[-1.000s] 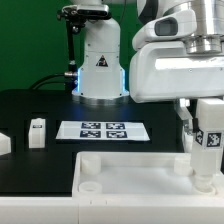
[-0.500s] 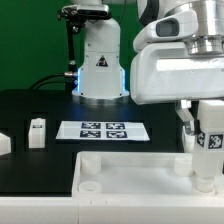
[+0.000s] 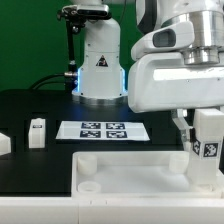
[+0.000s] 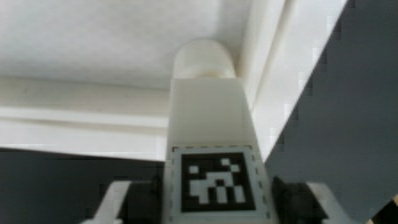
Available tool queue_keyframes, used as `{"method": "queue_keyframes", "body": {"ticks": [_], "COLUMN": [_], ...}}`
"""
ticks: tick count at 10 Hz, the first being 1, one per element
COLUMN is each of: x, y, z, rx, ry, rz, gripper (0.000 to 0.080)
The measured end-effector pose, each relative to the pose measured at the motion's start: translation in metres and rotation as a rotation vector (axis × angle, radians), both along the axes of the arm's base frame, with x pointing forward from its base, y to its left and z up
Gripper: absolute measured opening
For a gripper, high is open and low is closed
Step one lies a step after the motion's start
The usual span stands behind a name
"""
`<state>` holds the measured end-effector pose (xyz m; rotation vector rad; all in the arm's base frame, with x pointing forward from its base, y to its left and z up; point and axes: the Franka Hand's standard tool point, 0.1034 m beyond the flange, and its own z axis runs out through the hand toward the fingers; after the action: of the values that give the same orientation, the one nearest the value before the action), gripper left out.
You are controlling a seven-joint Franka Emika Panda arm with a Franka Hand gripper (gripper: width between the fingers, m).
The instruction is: Assemble desk
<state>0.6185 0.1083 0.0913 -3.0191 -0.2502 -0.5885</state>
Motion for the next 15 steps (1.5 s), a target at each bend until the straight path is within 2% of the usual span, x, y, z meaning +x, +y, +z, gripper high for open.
{"method": "queue_keyframes", "body": {"ticks": [3, 4, 5, 6, 7, 8, 9, 10, 12, 14, 15], "x": [0.001, 0.001, 0.001, 0.000, 0.000, 0.006, 0.011, 0.009, 0.020, 0.018, 0.023], "y": [0.001, 0.001, 0.001, 0.001, 0.001, -0.003, -0.004, -0.003, -0.005, 0.004, 0.006], "z": [0.000, 0.000, 0.000, -0.001, 0.001, 0.017, 0.027, 0.026, 0.033, 0.028, 0.029], "rx": [0.001, 0.000, 0.000, 0.000, -0.003, -0.004, -0.003, -0.009, -0.016, -0.018, -0.014], "ry": [-0.004, -0.003, -0.003, 0.002, 0.032, 0.048, 0.064, 0.154, 0.293, 0.379, 0.351], "rz": [0.001, 0.001, 0.001, 0.001, 0.005, 0.006, 0.004, 0.008, 0.004, -0.009, -0.014], "gripper": [0.0284, 0.0345, 0.0480, 0.0480, 0.0611, 0.0638, 0.0638, 0.0647, 0.0649, 0.0649, 0.0649]}}
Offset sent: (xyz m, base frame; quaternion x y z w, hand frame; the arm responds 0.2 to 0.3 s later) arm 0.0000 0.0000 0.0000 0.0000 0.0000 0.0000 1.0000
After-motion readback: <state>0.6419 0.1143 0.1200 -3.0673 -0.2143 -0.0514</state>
